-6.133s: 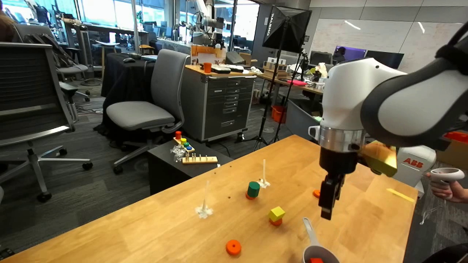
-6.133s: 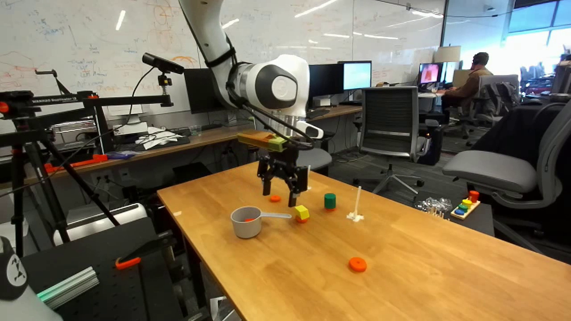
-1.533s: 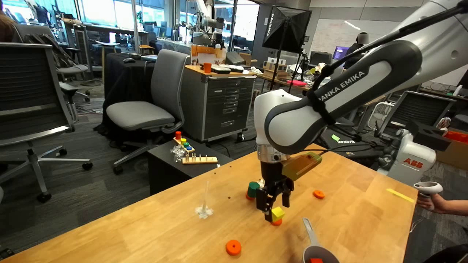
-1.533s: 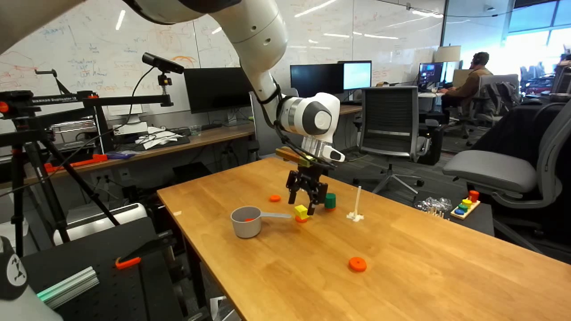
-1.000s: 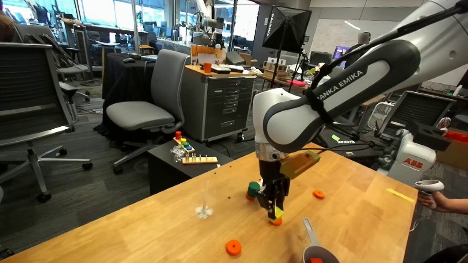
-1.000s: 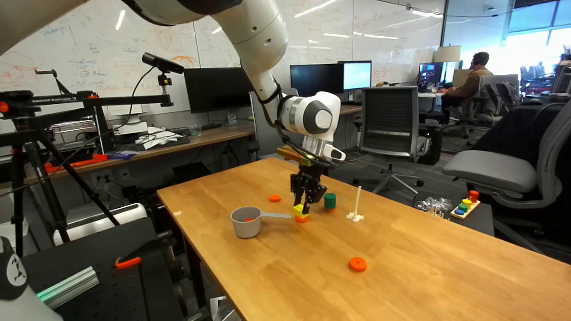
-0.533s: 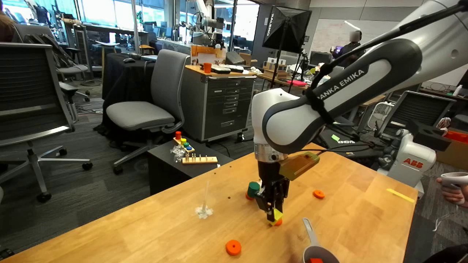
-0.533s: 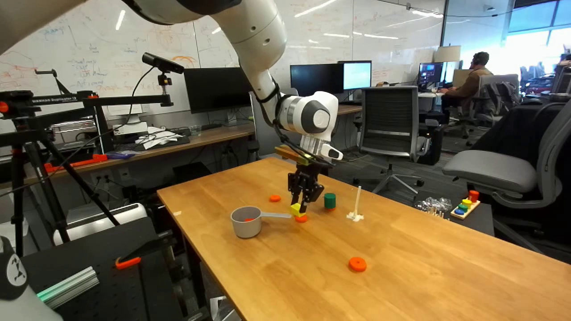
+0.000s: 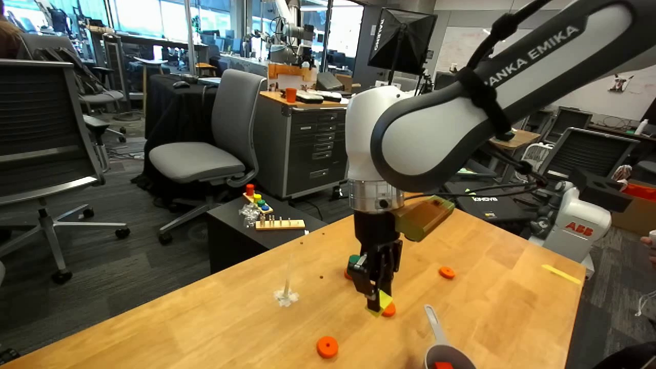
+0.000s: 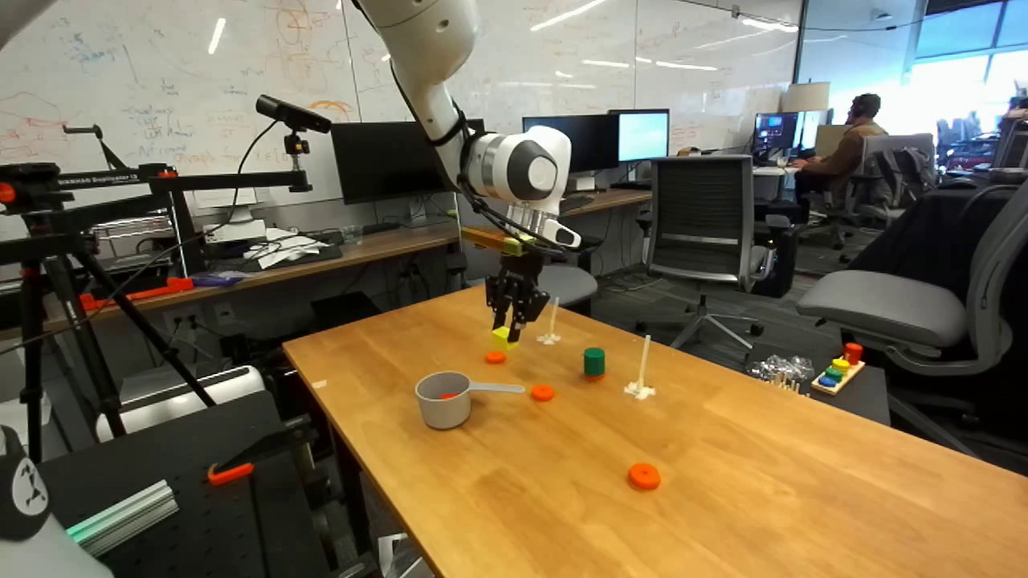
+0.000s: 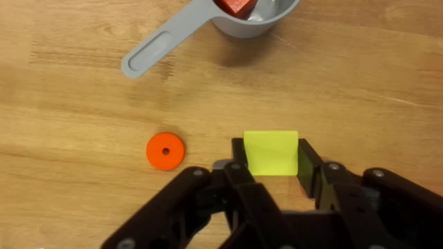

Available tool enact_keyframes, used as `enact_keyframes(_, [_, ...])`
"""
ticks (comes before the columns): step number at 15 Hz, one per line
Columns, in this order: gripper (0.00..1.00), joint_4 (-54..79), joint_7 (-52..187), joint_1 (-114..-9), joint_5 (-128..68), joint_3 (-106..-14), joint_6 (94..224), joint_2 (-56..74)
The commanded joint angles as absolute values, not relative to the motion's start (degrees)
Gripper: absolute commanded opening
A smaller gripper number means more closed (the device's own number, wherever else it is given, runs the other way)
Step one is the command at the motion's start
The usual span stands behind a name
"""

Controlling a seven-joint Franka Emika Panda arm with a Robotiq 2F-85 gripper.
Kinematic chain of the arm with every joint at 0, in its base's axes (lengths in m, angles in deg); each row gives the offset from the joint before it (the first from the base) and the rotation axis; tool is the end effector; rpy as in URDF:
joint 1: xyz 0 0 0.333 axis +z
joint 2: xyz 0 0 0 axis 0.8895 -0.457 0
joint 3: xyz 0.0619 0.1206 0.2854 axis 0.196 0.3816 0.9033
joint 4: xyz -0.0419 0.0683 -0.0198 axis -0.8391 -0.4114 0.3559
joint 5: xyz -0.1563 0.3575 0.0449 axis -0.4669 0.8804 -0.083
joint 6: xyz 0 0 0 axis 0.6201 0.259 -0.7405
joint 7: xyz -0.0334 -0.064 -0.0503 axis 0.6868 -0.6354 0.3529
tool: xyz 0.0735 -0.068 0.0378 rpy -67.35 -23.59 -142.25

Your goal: Put all the blocks in the cup

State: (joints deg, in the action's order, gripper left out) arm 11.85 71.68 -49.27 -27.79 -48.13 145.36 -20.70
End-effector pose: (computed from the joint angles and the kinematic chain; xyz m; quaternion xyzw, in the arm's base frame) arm 0.6131 0.2320 0.1369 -0.9828 -0.1006 0.1550 0.0075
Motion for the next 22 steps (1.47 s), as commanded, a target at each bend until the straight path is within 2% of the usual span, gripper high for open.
enact_keyframes(1, [0.14,19.27,70.51,-49.27,-26.8,-47.52,145.18,-13.59])
enact_keyframes(12, [0.14,38.22,69.2,-49.66,-26.87,-46.95,146.15,-4.67])
enact_keyframes(13, [0.18,39.05,69.04,-49.73,-26.85,-46.94,146.0,-4.12])
enact_keyframes(14, [0.64,39.63,68.9,-49.72,-26.91,-46.93,145.67,-3.68])
enact_keyframes(15, [0.65,40.41,68.54,-49.74,-27.08,-46.91,146.13,-3.06])
enact_keyframes(16, [0.7,40.78,68.15,-49.81,-27.09,-46.87,145.97,-2.71])
enact_keyframes(20, [1.0,40.68,67.89,-49.93,-27.81,-47.5,145.8,-2.54])
enact_keyframes(22, [1.0,39.45,68.15,-49.79,-29.16,-48.27,146.06,-3.59])
